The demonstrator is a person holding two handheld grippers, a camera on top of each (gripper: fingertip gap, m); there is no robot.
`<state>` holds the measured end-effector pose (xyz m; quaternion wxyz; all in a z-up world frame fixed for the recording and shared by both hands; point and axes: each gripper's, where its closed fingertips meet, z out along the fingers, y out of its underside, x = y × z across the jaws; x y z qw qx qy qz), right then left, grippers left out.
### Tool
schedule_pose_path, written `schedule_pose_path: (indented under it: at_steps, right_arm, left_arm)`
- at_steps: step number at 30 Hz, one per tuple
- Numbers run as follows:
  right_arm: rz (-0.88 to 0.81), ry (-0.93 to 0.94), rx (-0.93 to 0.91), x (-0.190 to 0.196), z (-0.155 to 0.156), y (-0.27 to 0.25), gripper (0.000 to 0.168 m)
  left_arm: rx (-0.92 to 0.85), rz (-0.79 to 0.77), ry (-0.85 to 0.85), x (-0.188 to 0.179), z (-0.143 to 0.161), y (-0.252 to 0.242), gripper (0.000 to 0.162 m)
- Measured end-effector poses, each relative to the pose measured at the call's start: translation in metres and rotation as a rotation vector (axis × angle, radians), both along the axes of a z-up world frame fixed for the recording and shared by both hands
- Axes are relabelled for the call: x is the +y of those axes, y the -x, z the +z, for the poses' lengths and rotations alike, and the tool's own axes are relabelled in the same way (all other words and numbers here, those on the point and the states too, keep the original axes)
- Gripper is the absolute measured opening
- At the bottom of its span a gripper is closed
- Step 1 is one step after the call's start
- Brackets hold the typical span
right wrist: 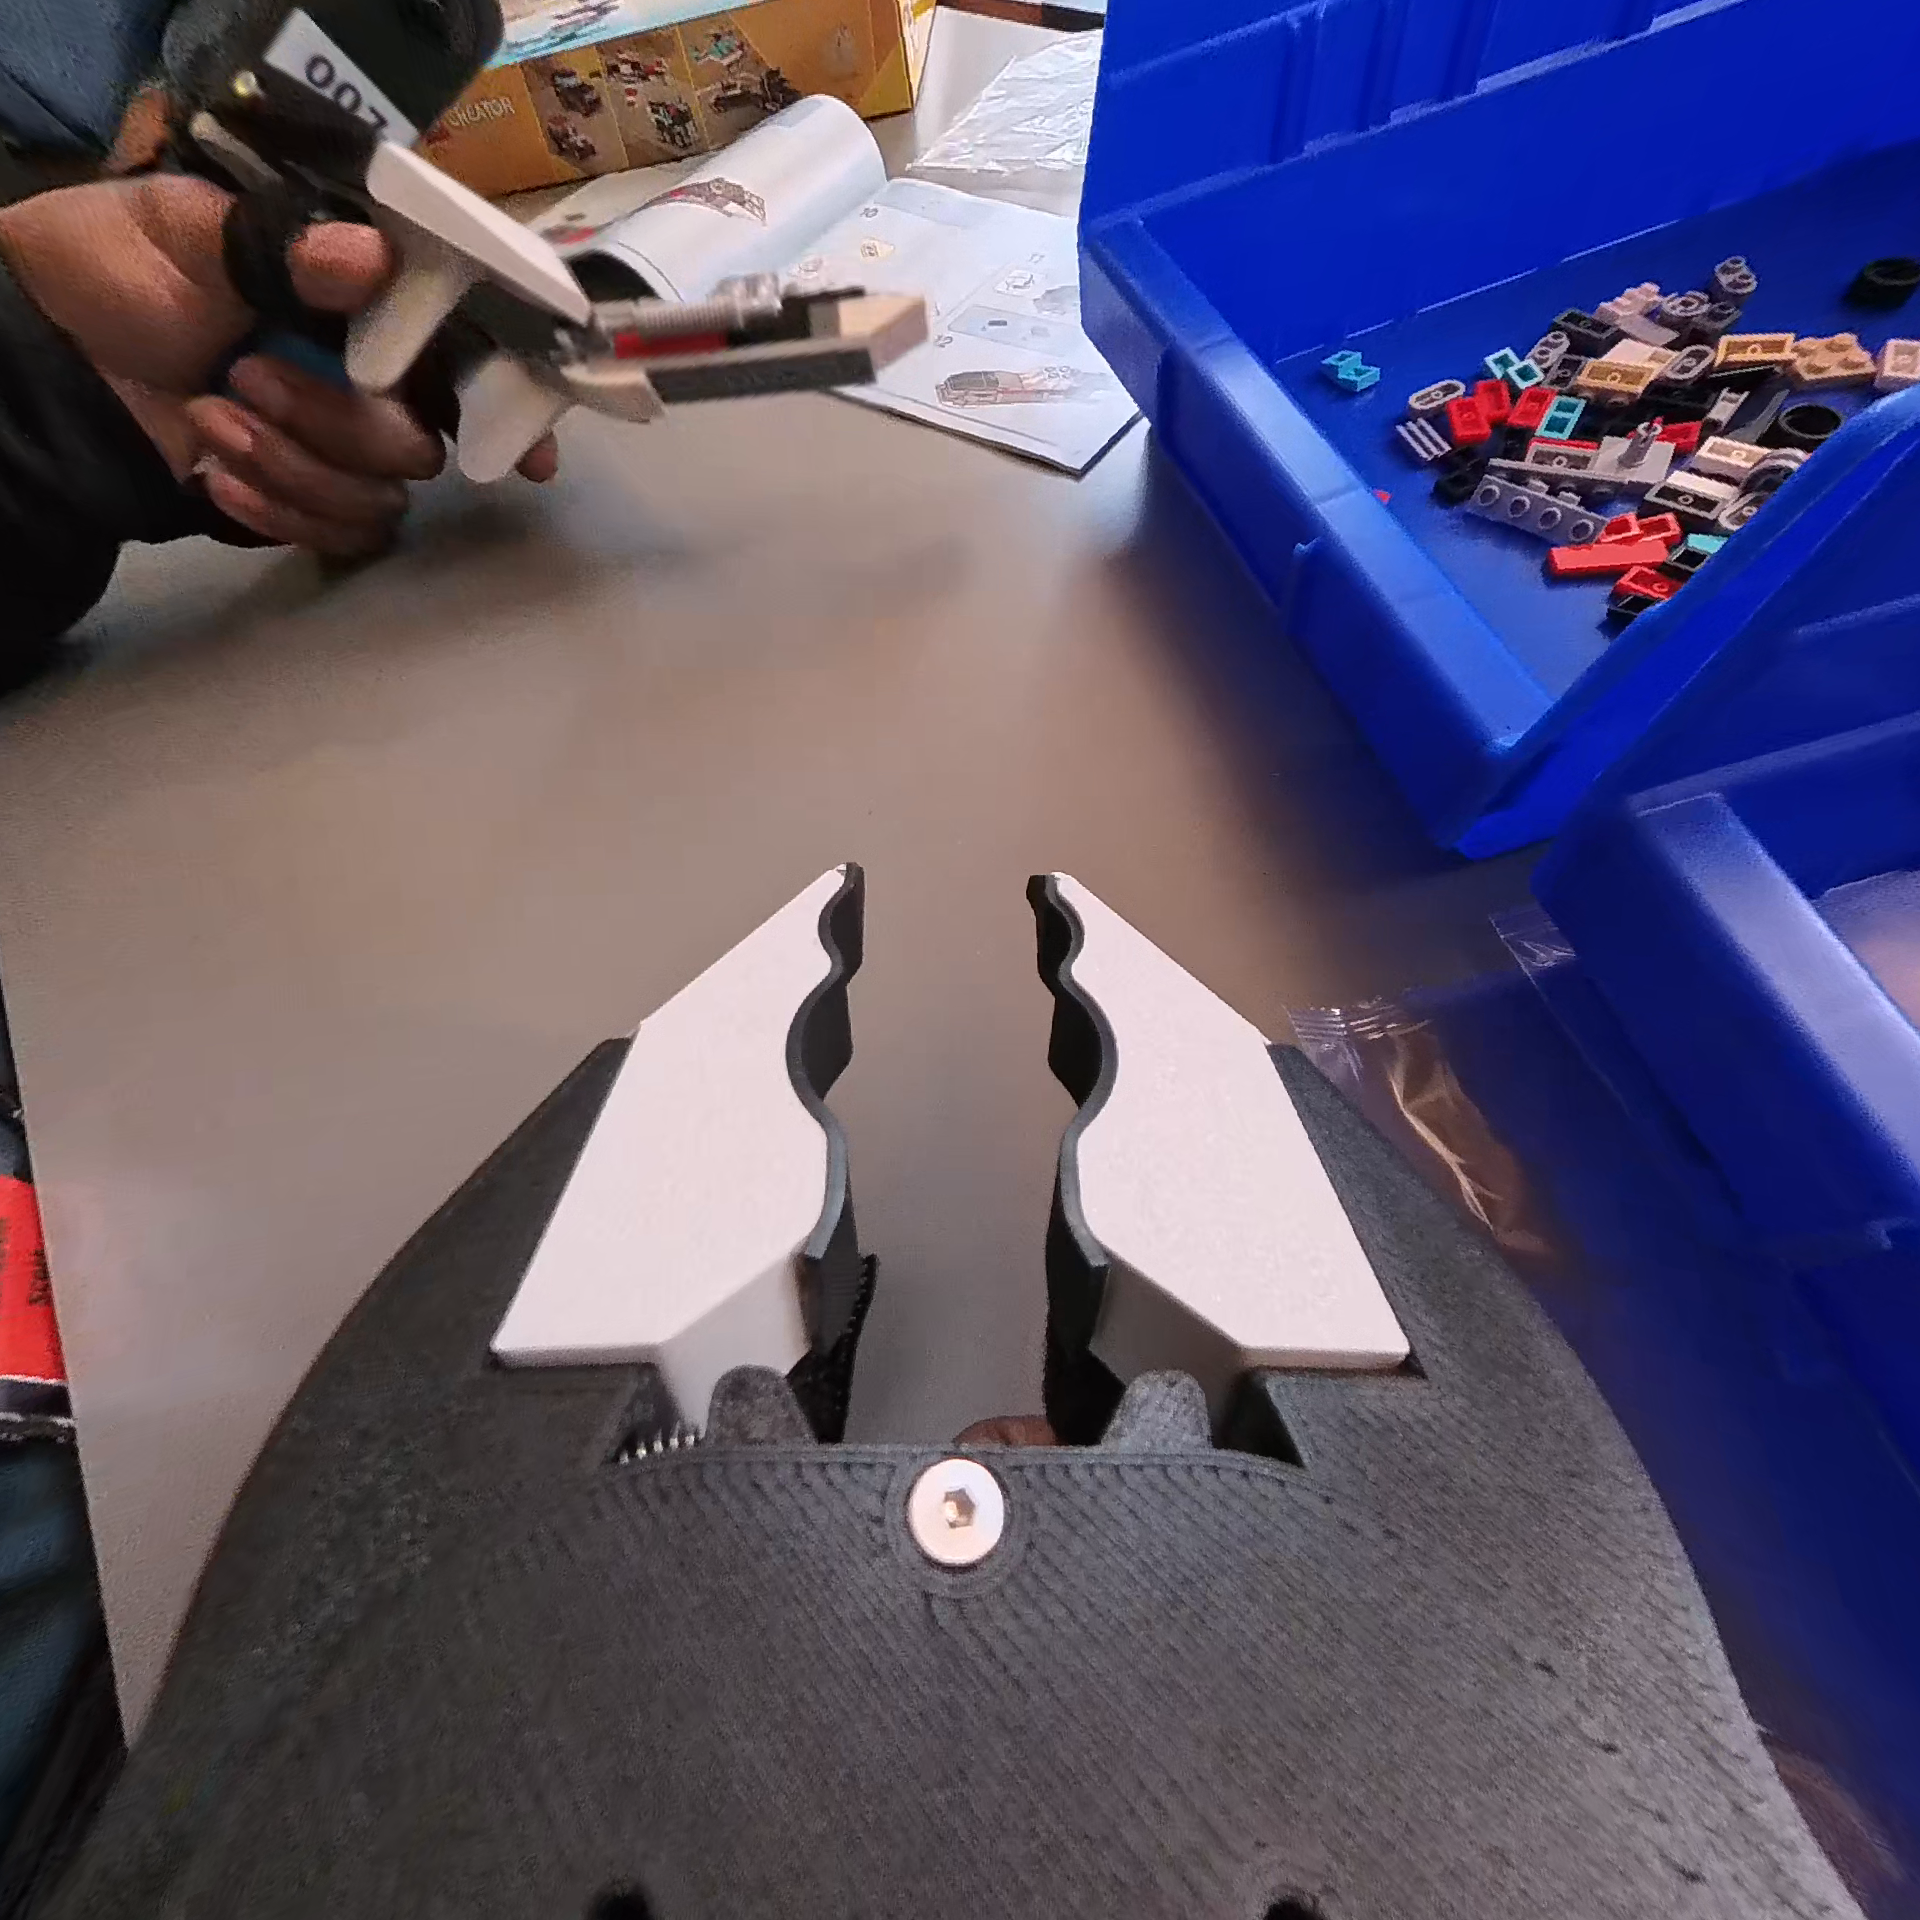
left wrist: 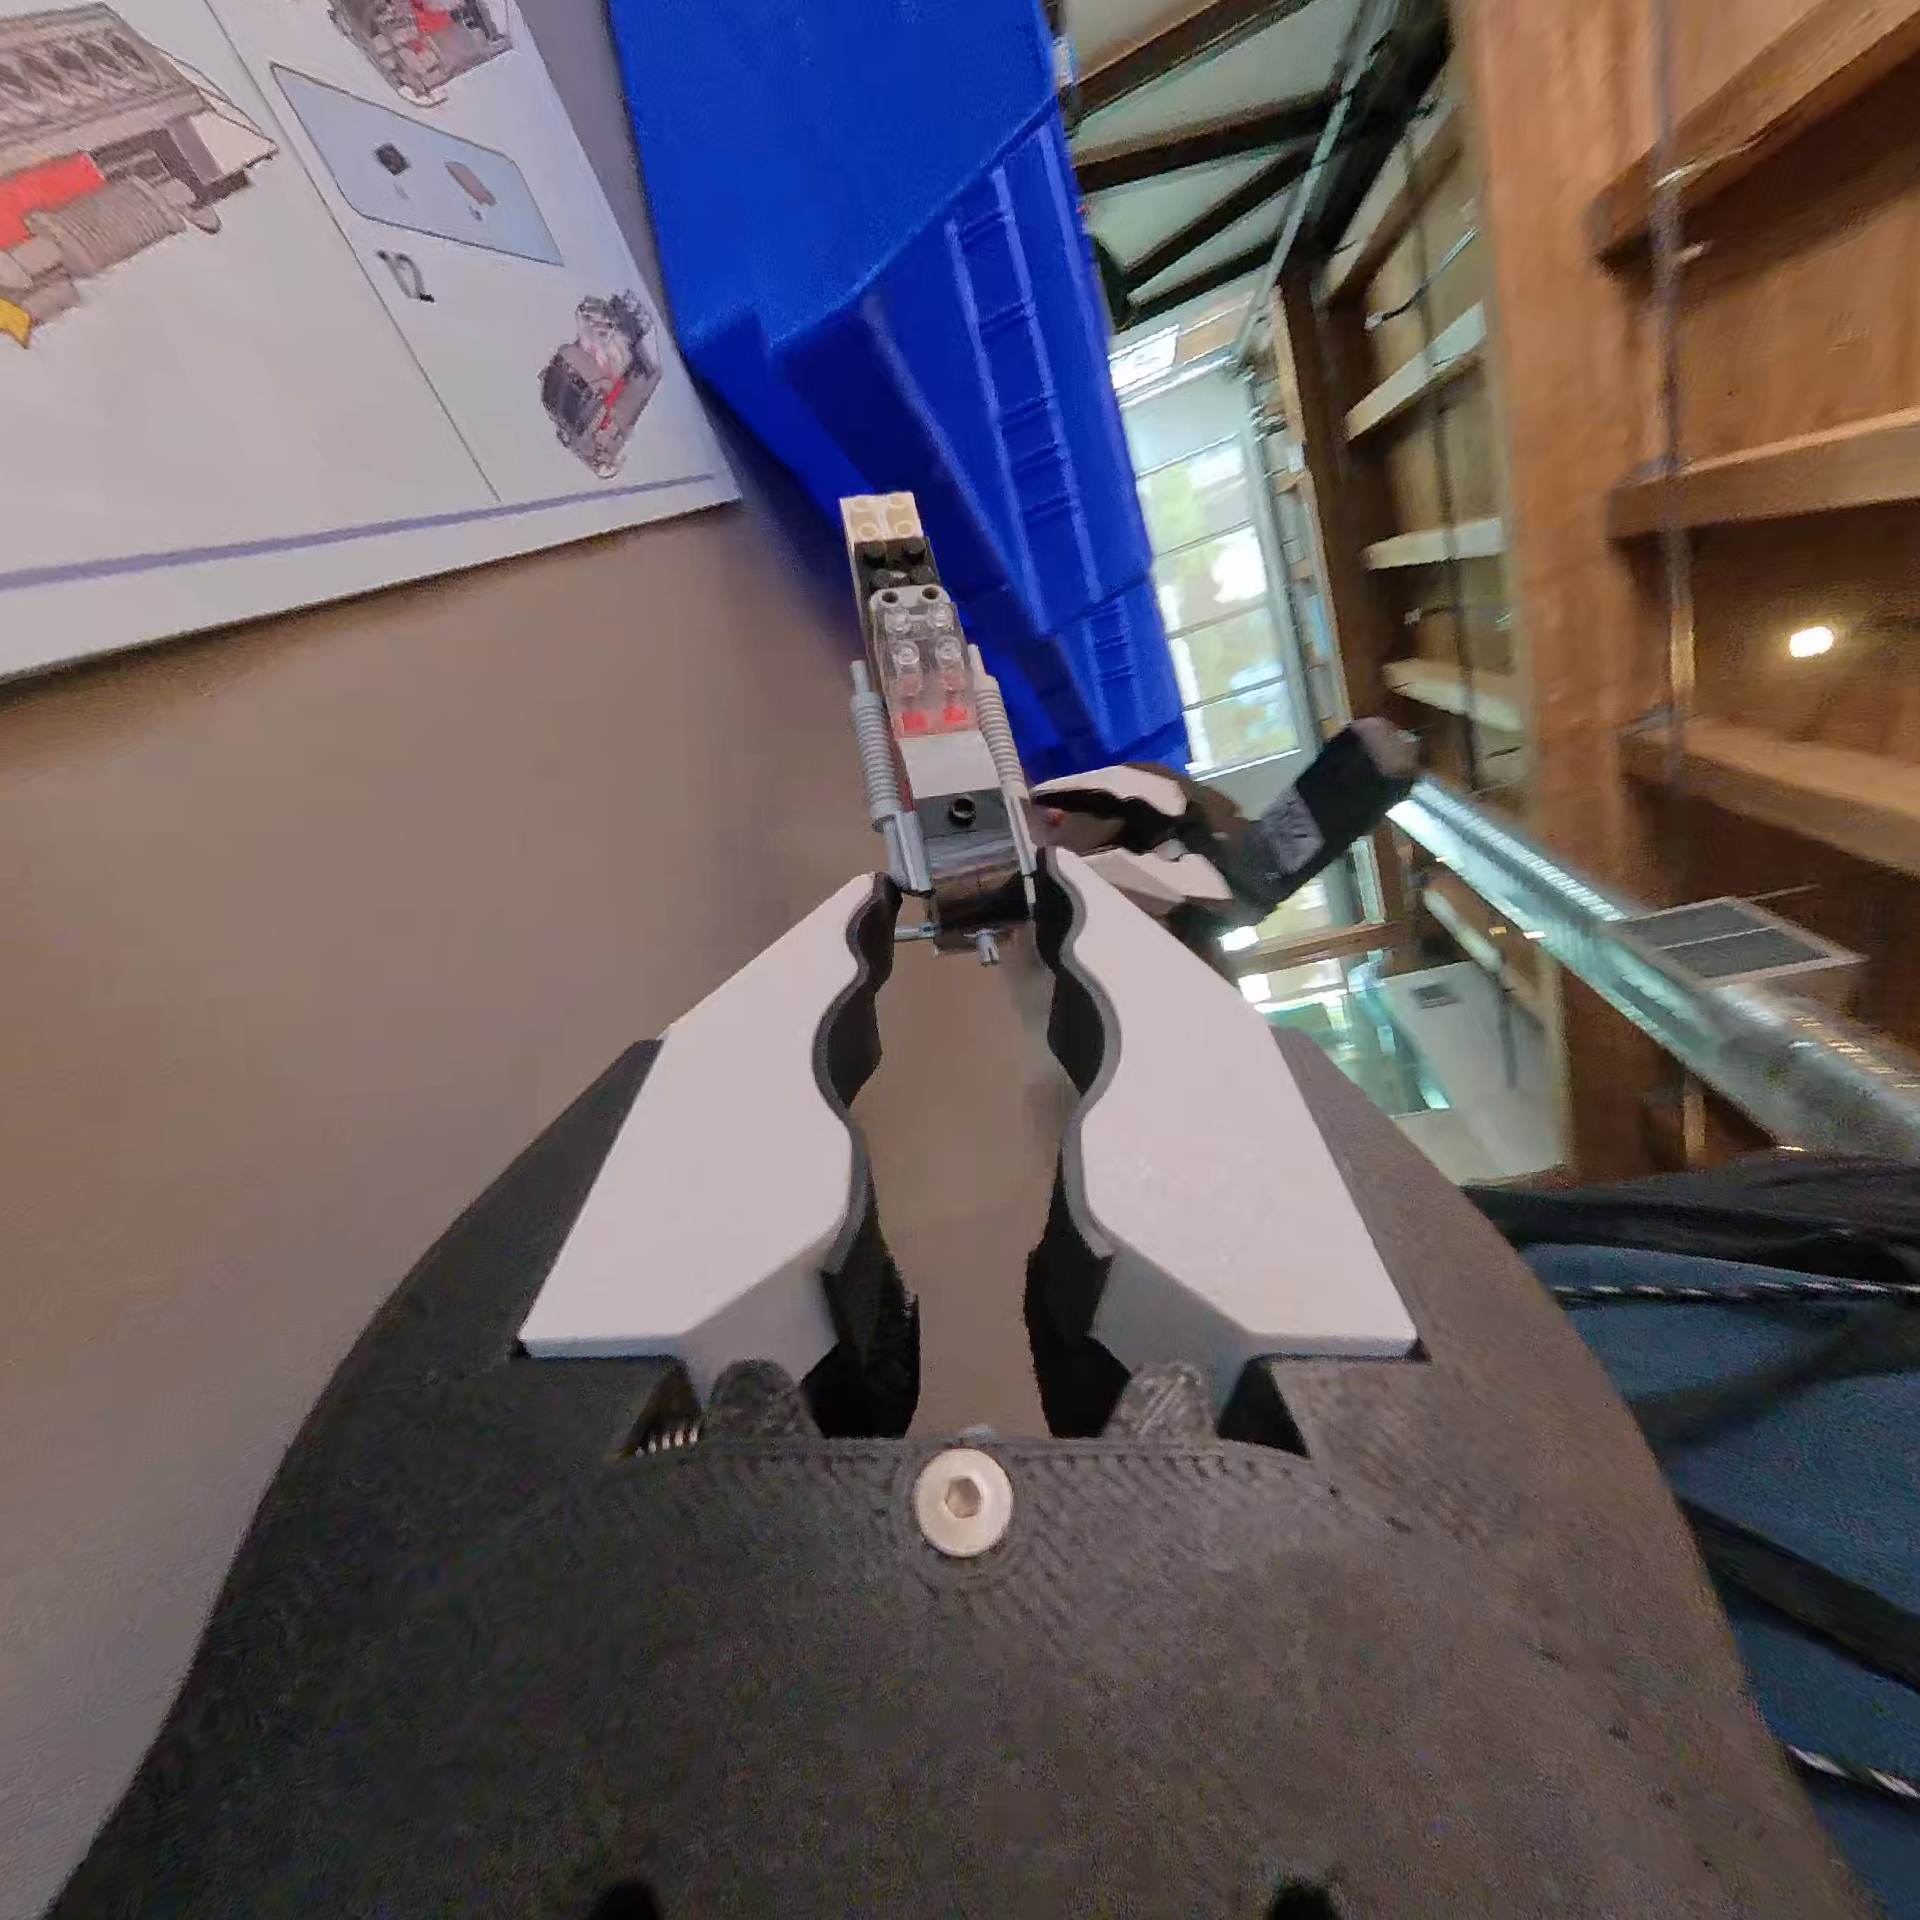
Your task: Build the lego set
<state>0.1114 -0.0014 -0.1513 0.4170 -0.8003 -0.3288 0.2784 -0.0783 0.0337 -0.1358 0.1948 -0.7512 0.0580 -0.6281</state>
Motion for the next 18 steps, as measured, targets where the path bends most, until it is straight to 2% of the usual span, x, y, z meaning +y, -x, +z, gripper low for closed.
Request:
schedule_pose_path:
  at_steps: [2,5,7,10,18]
  right_arm:
    - [0.000,0.002,0.001,0.000,0.000,0.000,0.034]
    - [0.001,0.004,0.002,0.000,0.000,0.000,0.034]
    - [0.002,0.005,0.002,0.000,0.000,0.000,0.034]
    - [0.005,0.007,0.001,0.000,-0.001,0.000,0.034]
    - [0.008,0.001,-0.001,-0.001,0.000,0.001,0.033]
  left_arm:
    - [-0.138,-0.003,0.050,-0.001,0.013,0.002,0.029]
    - [-0.455,0.011,0.186,-0.002,0.036,0.010,0.028]
    - [-0.565,0.033,0.234,-0.002,0.043,0.015,0.028]
    - [-0.638,0.050,0.255,-0.002,0.048,0.019,0.028]
    - [-0.647,0.067,0.234,-0.002,0.049,0.021,0.026]
